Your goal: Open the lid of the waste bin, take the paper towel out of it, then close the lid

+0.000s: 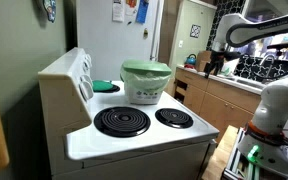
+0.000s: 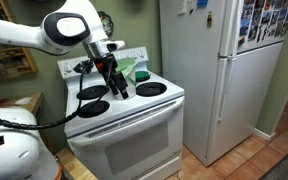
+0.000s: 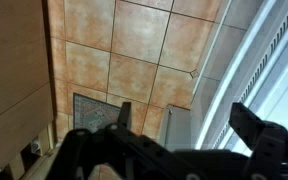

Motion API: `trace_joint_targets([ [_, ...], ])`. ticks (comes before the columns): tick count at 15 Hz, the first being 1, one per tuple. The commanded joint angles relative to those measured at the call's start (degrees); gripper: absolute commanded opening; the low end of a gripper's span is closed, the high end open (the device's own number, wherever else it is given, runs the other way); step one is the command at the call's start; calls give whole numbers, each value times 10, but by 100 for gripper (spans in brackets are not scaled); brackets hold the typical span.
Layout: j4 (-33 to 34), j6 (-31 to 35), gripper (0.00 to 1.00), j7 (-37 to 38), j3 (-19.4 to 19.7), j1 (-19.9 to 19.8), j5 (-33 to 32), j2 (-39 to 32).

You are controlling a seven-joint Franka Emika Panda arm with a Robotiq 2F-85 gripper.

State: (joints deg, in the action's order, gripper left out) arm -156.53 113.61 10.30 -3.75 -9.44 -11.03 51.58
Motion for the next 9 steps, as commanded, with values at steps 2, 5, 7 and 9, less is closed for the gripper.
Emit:
trace_joint_targets([
  [2,2,-3,100,4,5,6,-4,-1],
  [5,3,0,100,3,4,9,-3,-1],
  [7,10,23,100,-12,0,27,-1,3],
  [9,21,61,100,-31,-10,59,5,6],
])
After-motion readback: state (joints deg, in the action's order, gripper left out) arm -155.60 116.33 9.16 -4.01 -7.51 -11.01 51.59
